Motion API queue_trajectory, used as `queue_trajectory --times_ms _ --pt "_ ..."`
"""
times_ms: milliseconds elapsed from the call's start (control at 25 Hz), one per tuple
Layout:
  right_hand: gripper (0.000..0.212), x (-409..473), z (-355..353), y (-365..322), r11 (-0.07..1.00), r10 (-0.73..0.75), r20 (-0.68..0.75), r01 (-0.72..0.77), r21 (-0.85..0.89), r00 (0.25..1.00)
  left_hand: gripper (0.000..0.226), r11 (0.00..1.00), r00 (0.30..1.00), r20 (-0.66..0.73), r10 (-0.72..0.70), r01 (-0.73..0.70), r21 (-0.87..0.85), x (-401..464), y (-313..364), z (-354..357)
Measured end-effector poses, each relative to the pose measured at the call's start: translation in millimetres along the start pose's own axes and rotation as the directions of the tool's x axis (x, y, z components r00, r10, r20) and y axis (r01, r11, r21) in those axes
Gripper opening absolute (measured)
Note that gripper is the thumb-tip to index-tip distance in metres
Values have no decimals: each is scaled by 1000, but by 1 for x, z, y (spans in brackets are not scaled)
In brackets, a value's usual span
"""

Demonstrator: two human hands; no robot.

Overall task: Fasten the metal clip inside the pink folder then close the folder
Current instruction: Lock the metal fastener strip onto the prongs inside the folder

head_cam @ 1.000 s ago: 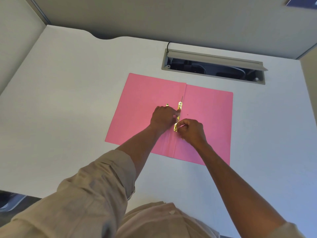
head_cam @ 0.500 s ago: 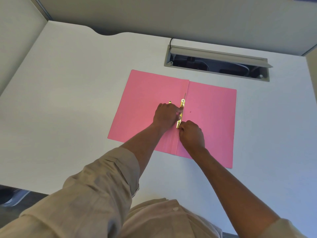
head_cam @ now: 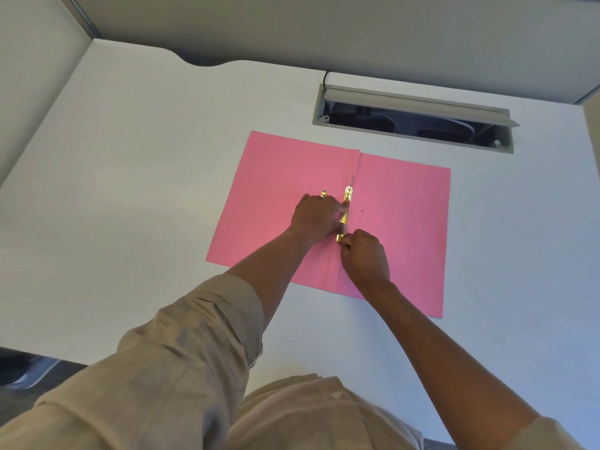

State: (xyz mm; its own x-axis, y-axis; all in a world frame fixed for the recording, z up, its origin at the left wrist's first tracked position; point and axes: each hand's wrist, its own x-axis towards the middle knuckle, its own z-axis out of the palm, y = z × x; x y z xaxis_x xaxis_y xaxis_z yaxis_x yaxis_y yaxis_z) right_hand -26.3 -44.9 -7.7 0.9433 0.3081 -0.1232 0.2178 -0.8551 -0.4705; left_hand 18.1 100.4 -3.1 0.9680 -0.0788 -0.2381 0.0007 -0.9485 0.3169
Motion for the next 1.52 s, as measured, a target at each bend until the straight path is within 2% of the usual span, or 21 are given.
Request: queue_trajectory --times_ms 240,480,680,960,1160,1240,1320,1440,1520 --pt "26 -5 -1 3 998 9 -24 -8 70 1000 54 1000 1000 30 0 -1 30 0 0 -2" --pt "18 -12 2 -7 929 200 -66 -168 329 978 55 999 1000 27 -11 10 43 -1 1 -3" --pt "19 -12 7 -13 880 289 -21 -257 400 957 56 999 999 43 -10 8 39 -2 2 -5" --pt "17 -26 7 -7 926 271 -56 -244 287 961 55 1000 999 38 -6 6 4 -6 3 -8" --pt "19 -36 0 4 945 226 -204 -163 284 953 52 999 999 31 -14 15 -41 -10 5 -12" --pt "25 -25 -6 20 968 161 -249 -104 228 955 51 998 1000 21 -18 19 -57 -11 6 -13" --pt "38 -9 -10 38 990 103 -221 -78 121 970 48 997 999 22 -23 24 -67 -12 8 -12" --pt "61 14 -12 55 994 102 -86 -105 -29 991 48 997 999 25 -36 38 -69 -14 11 -14" --pt "68 23 -8 65 991 78 -19 -79 -110 997 51 997 999 29 -43 45 -63 -14 12 -15"
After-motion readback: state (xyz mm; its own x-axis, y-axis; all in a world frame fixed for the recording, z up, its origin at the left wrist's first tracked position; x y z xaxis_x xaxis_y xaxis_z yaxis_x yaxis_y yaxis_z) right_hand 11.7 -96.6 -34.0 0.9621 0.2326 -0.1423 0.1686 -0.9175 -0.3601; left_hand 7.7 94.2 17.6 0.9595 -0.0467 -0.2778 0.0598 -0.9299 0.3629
